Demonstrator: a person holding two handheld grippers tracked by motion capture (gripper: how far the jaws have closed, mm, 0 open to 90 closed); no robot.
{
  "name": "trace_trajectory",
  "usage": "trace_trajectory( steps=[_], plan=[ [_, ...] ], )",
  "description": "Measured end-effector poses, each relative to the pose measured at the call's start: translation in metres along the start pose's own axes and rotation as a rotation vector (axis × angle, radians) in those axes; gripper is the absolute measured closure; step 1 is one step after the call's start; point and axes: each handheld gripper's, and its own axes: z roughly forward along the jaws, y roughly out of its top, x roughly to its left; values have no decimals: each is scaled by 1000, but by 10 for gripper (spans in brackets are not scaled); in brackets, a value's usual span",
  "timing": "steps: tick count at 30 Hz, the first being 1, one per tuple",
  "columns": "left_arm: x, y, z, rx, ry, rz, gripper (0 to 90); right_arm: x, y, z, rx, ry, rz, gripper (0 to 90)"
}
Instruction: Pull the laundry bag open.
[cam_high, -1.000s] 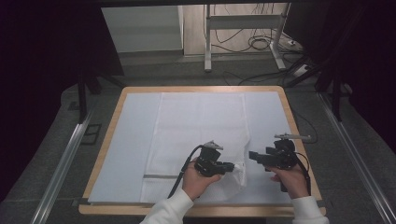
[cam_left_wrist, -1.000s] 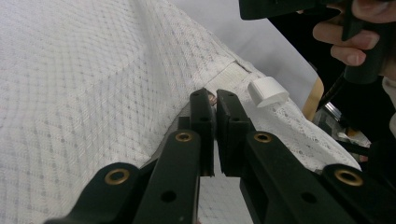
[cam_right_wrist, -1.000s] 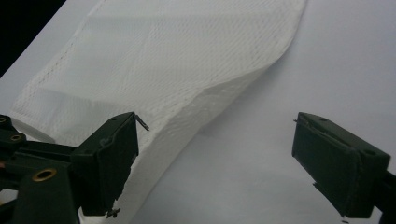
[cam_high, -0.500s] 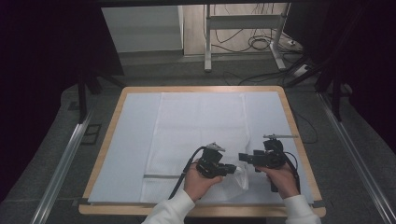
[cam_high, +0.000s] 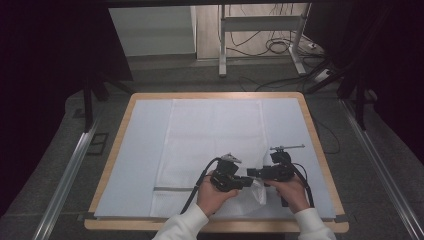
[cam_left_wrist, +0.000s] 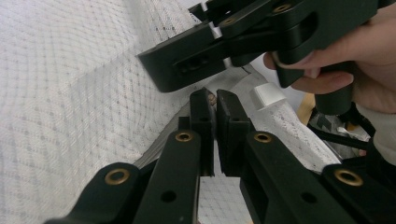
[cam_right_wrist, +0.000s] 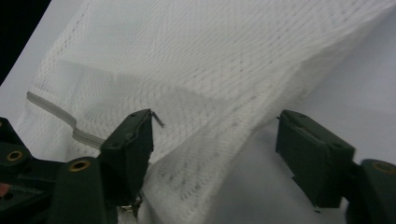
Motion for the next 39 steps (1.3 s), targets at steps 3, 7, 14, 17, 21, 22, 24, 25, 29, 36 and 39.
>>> trace_trajectory(
  steps=[3, 7, 14, 17, 21, 22, 24, 25, 29, 36, 39],
  plan=[
    [-1, 0, 2, 1, 0, -3, 867, 1, -1, 3, 15, 17, -14, 435],
    [-1, 0, 3, 3, 0, -2, 867, 1, -2, 7, 26, 35, -10, 534],
    [-1, -1, 5, 11, 5, 0, 867, 2, -3, 7, 38, 47, -45, 811],
    [1, -1, 6, 13, 5, -2, 867, 1, -3, 7, 42, 51, -50, 869],
    [2, -2, 7, 11, 2, -11, 867, 0, -3, 5, 34, 55, -63, 881],
    [2, -3, 8, 12, 2, -13, 867, 0, -3, 5, 32, 53, -67, 882],
    [3, -3, 8, 15, 3, -12, 867, 0, -4, 4, 32, 54, -76, 882],
    [3, -4, 9, 14, 3, -18, 867, 0, -4, 4, 32, 53, -81, 883],
    [5, -5, 10, 22, -5, -27, 867, -2, -5, 2, 24, 68, -79, 883],
    [10, -8, 11, 27, -11, -41, 868, -4, -6, 1, 24, 82, -76, 884],
    [11, -9, 11, 25, -17, -50, 868, -4, -6, 1, 27, 89, -73, 884]
  ],
)
